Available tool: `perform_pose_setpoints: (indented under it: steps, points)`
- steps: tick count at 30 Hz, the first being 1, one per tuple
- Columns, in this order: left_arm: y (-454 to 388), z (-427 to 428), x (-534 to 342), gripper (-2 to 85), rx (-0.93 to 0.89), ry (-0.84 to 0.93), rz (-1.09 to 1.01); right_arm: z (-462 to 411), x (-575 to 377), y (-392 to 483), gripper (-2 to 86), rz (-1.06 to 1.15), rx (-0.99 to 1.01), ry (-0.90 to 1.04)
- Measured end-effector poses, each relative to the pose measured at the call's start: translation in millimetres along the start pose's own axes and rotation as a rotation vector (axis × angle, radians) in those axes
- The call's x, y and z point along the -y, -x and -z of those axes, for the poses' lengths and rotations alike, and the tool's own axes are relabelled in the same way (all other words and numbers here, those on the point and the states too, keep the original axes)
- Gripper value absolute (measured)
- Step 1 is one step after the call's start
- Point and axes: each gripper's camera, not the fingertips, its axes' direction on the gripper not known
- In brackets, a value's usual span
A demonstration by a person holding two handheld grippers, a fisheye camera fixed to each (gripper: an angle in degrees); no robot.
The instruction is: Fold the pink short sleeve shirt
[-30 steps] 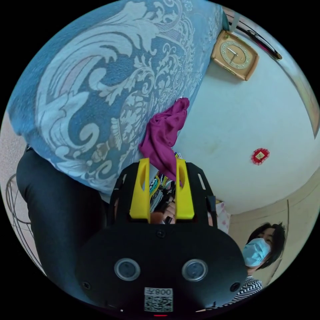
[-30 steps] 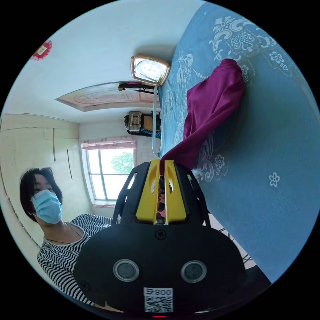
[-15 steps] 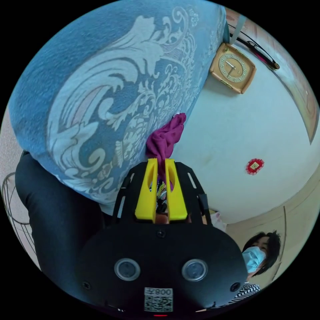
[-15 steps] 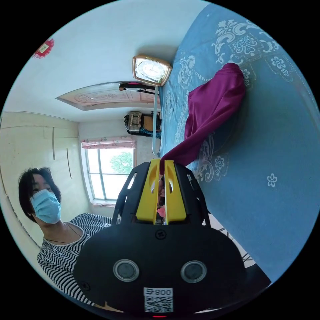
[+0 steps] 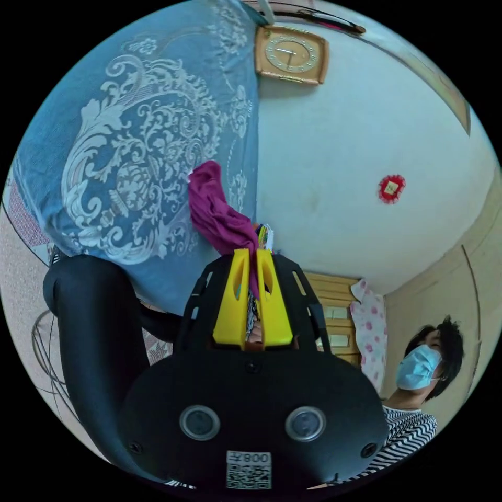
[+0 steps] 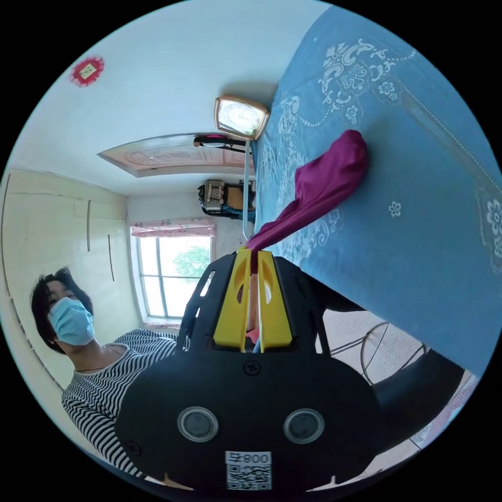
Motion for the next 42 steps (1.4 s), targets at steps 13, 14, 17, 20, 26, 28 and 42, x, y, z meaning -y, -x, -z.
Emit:
perform_pose_setpoints:
  steps: [13, 14, 17, 20, 26, 28, 42]
  points:
    - [19, -226, -116, 2.5, -0.099, 0.206, -0.236, 217, -125, 18, 2.0, 0.199, 0.013, -0.19]
    - [22, -238, -121, 2.5, -0.104, 0.216, -0.242, 228, -130, 17, 2.0, 0.207, 0.016, -0.201]
    - [45, -304, -140, 2.5, -0.117, 0.273, -0.262, 282, -153, 9, 2.0, 0.239, 0.024, -0.265]
    - [74, -374, -153, 2.5, -0.119, 0.327, -0.271, 335, -167, -4, 1.9, 0.263, 0.034, -0.322]
    - [146, -523, -160, 2.5, -0.116, 0.41, -0.279, 436, -159, -43, 1.9, 0.272, 0.018, -0.399]
    - [179, -587, -152, 2.5, -0.101, 0.436, -0.278, 474, -141, -67, 1.9, 0.26, 0.021, -0.417]
    - [397, -1048, 43, 2.6, -0.099, 0.528, -0.297, 710, 184, -190, 2.1, 0.246, -0.123, -0.396]
